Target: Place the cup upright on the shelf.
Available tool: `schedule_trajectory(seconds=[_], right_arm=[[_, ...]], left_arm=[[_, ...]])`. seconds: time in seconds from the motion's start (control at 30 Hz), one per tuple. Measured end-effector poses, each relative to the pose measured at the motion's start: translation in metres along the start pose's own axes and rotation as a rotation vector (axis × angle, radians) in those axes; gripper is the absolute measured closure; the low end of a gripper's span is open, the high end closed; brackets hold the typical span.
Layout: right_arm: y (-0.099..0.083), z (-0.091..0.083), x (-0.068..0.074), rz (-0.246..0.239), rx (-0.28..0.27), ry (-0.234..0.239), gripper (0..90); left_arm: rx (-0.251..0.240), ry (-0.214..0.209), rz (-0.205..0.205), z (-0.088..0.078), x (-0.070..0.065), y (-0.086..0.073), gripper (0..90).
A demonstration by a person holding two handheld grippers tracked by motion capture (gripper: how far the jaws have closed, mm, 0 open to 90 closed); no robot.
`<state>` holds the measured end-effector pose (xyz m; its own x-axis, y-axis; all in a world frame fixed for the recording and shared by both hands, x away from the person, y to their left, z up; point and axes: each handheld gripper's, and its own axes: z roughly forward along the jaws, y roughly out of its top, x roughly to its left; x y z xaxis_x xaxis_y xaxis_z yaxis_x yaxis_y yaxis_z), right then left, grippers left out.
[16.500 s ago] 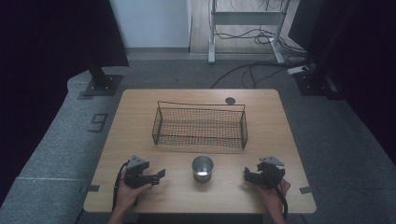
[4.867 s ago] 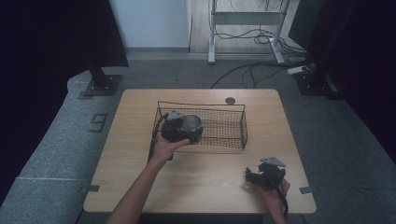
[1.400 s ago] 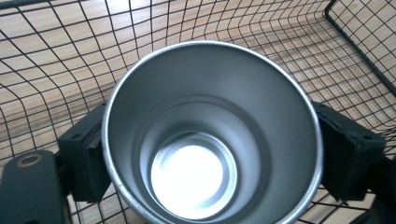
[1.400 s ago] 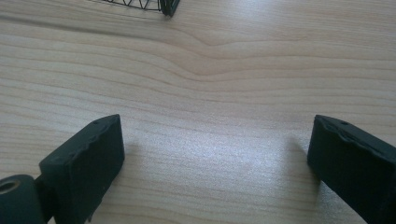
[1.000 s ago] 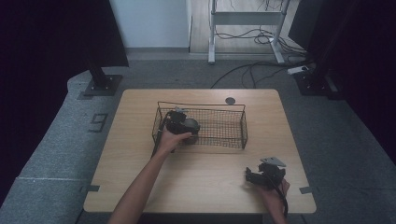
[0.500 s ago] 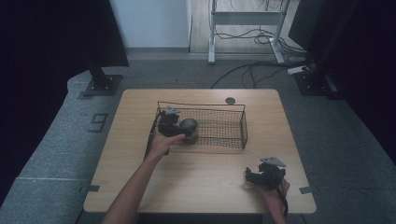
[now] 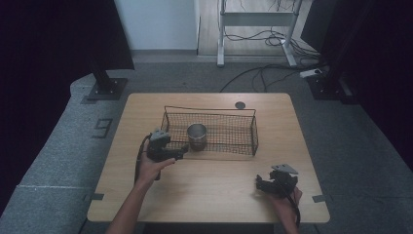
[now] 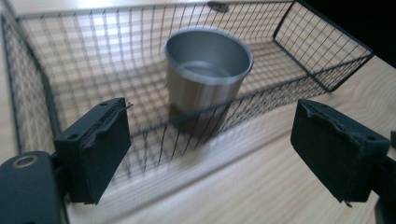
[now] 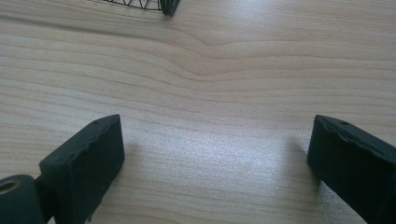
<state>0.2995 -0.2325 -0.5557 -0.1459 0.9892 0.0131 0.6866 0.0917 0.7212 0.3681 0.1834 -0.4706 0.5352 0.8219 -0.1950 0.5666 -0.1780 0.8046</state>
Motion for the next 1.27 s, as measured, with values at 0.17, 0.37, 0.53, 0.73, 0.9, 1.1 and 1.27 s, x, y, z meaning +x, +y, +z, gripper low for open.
schedule_trajectory(seconds=[0.17,0.37,0.53,0.73,0.9,1.1,1.27], right_arm=[[0.000,0.000,0.000,0.000,0.000,0.000,3.8],[0.000,0.000,0.000,0.000,0.000,0.000,3.8],[0.000,0.000,0.000,0.000,0.000,0.000,3.8],[0.000,0.000,0.000,0.000,0.000,0.000,3.8],[0.000,0.001,0.000,0.000,-0.004,-0.002,3.9],[0.000,0.001,0.000,0.000,-0.004,-0.002,3.9],[0.000,0.001,0.000,0.000,-0.004,-0.002,3.9]], left_arm=[[-0.001,0.008,-0.004,-0.013,0.004,-0.018,12.5],[-0.004,0.011,0.001,-0.029,0.005,-0.037,12.7],[-0.004,-0.004,-0.010,-0.038,0.005,-0.056,13.4],[0.018,-0.011,-0.027,-0.042,0.005,-0.077,14.2],[0.047,0.012,-0.030,-0.040,0.008,-0.090,14.5],[0.048,0.020,-0.045,-0.036,0.009,-0.092,14.6],[0.038,0.026,-0.047,-0.037,0.009,-0.090,14.8]])
